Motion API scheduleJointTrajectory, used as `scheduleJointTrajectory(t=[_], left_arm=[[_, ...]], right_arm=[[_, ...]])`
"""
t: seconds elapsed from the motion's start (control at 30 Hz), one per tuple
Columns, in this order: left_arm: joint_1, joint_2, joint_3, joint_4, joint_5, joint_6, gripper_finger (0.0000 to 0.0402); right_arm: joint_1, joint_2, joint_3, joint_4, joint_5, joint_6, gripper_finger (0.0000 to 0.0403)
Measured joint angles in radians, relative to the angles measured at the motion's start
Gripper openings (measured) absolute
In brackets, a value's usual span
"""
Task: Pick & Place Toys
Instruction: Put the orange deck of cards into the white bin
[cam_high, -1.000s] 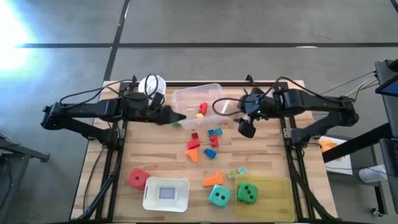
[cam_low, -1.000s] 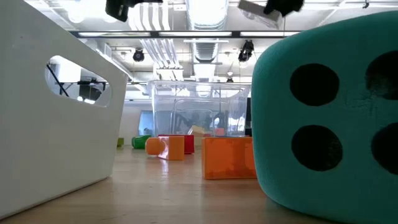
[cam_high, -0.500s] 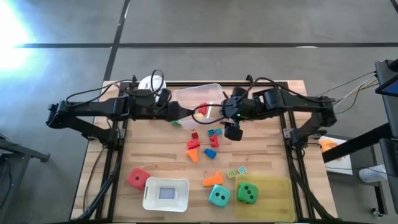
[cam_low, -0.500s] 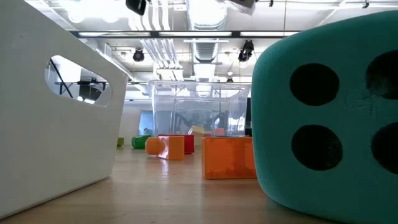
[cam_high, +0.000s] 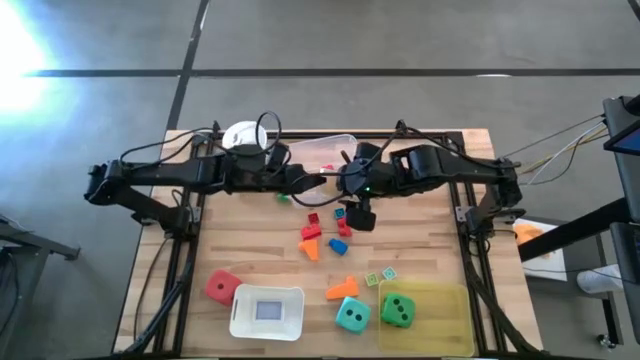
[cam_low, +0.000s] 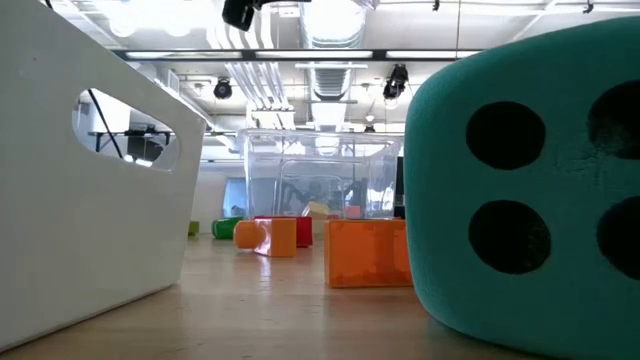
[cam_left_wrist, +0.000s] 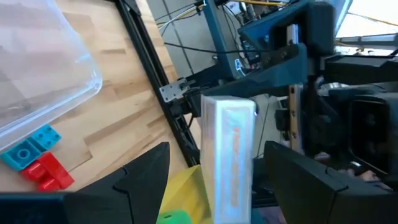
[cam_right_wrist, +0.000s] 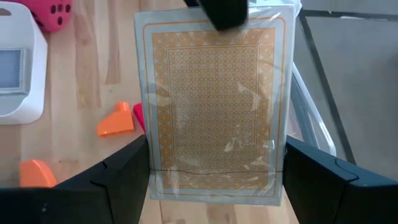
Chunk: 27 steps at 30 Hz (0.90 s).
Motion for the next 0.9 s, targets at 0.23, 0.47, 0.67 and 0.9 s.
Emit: scheduleJointTrajectory(t=[0.23,0.47,0.67,0.9], left_arm=[[-0.002,0.012,-0.002,0.013,0.007,0.021,0.0262],[-0.002,0.016,-0.002,0.018,0.014,0.037,0.0251],[-0.002,0.036,-0.002,0.025,0.055,0.037,0.0186],[-0.002,0.051,-0.003,0.072,0.087,0.06,0.008]], right_arm=[[0.005,0.013,0.003,0.022,0.001,-0.006,0.029],[0.004,0.013,0.001,0.059,0.001,-0.012,0.029],[0.004,0.013,0.0,0.068,0.0,-0.024,0.029],[0.005,0.013,-0.001,0.078,0.0,-0.025,0.029]])
